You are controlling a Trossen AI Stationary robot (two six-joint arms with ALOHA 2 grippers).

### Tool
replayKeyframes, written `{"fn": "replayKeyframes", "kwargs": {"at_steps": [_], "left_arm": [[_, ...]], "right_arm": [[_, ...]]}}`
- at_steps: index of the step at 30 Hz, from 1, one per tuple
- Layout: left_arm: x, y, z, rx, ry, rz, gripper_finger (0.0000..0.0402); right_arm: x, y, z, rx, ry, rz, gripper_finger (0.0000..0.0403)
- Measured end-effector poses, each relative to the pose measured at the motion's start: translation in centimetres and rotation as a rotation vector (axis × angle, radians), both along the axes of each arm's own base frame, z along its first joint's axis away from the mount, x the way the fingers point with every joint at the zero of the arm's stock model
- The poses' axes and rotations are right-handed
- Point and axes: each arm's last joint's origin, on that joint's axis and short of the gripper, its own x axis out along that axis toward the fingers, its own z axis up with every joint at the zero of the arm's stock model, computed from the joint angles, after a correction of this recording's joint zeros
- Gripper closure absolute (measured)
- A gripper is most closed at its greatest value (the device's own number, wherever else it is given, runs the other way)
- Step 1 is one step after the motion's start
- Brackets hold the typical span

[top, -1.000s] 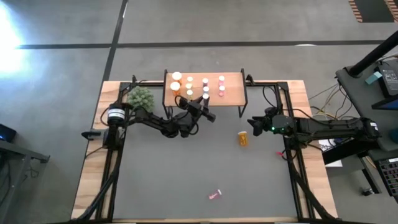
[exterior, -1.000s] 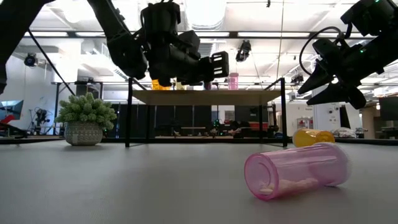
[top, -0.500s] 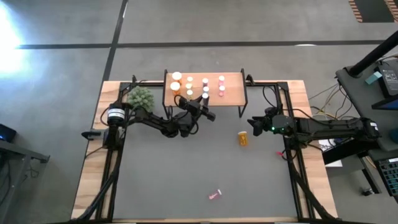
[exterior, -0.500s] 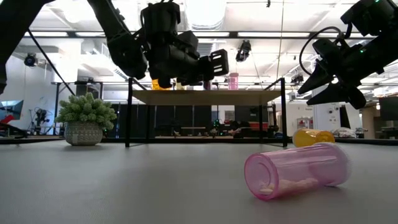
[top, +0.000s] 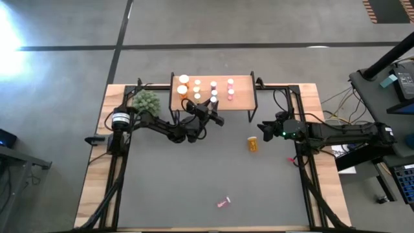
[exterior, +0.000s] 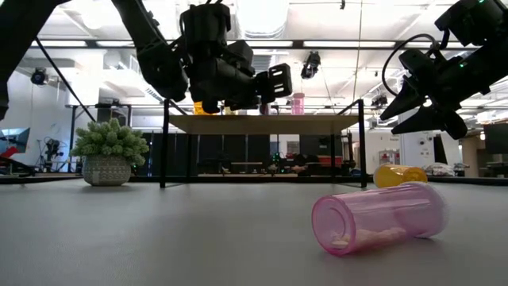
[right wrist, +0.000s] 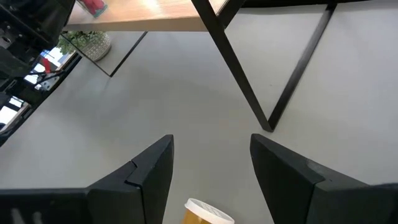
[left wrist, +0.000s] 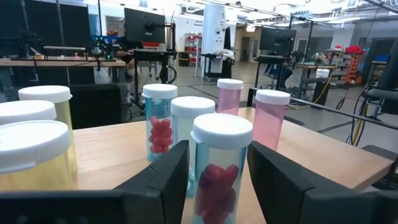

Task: Pick and place medicine bottles onto shelf by color
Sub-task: Put the blue pill bottle on the shelf aligned with the other blue pill bottles

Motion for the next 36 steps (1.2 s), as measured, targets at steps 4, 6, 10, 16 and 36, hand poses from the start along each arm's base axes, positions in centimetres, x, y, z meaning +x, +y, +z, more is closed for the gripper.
{"fn": "replayKeyframes", "kwargs": {"at_steps": [4, 6, 10, 16, 36], "left_arm": [[0.02, -0.15, -0.01, 0.001, 0.001, -0.004, 0.0254], [0.03, -0.23, 0.00, 0.004, 0.006, -0.006, 0.0254], [-0.04, -0.36, 0.39, 0.027, 0.025, -0.005, 0.0254], [-0.14, -0.51, 0.79, 0.041, 0.038, -0.001, 0.0254], [-0.17, -0.48, 0.73, 0.036, 0.046, 0.020, 0.0254]], "right_arm": [[0.00, 0.00, 0.00, 0.000, 0.000, -0.001, 0.0200], [0.00, 0.00, 0.00, 0.000, 0.000, 0.000, 0.0199], [0.00, 0.00, 0.00, 0.000, 0.000, 0.000, 0.0200], [0.00, 0.00, 0.00, 0.000, 0.000, 0.000, 0.0199], [0.00, 0.00, 0.00, 0.000, 0.000, 0.000, 0.0200]]}}
